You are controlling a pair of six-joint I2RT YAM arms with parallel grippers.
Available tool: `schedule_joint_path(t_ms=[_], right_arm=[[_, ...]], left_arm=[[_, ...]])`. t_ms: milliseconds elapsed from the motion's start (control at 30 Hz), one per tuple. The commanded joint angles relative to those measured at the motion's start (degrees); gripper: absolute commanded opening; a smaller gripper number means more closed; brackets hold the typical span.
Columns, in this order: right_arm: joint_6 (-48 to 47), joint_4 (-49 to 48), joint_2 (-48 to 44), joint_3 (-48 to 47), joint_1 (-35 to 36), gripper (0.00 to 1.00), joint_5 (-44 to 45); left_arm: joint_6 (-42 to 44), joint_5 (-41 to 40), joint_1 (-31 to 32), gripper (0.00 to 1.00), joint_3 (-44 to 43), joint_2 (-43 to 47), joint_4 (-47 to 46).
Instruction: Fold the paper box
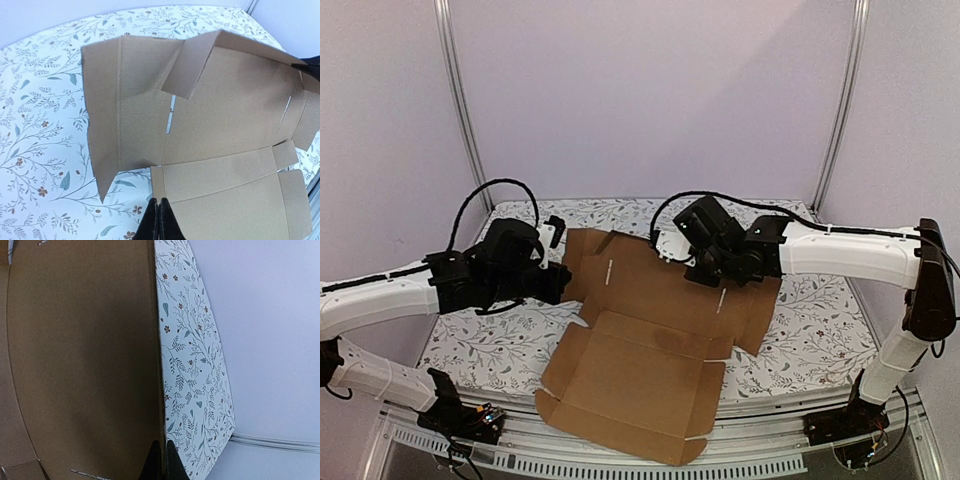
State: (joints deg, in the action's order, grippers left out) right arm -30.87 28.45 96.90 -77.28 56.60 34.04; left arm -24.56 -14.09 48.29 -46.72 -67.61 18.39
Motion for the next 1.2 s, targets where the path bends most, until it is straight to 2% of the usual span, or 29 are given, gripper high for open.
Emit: schedule_joint_path(t_ms=[0, 167, 400, 567, 767, 967, 1167], right_arm=[[-3.5, -3.7, -0.3, 2.2, 0.3, 0.0, 1.1], [-7.9, -8.5, -2.3, 5.0, 0.9, 0.0, 2.0], [-14.8, -16.6, -5.5, 9.2, 1.6, 0.0, 2.8], [-20.4, -21.8, -7.5, 11.3, 2.2, 0.0, 3.4], [-24.1, -25.1, -8.4, 12.3, 2.4, 0.0, 4.2], [-25.5, -26.0, -9.9, 14.3, 3.3, 0.0, 3.8], [-25.8, -26.0, -12.6, 16.5, 5.0, 0.0, 3.3]], left_arm=[[2.6, -2.4, -2.1, 0.02, 0.7, 5.5, 5.9], [2.4, -4.1, -5.6, 0.03, 3.8, 11.5, 5.0], [-2.8, 2.0, -10.1, 0.03, 11.9, 16.2, -5.1], [-4.6, 5.3, -12.2, 0.01, 13.9, 15.3, -8.2], [-4.5, 4.5, -13.8, 0.0, 17.4, 15.2, -12.9], [-4.8, 11.2, -19.2, 0.0, 22.9, 13.0, -25.0], [-6.2, 18.9, -23.5, 0.0, 25.5, 6.9, -38.1]])
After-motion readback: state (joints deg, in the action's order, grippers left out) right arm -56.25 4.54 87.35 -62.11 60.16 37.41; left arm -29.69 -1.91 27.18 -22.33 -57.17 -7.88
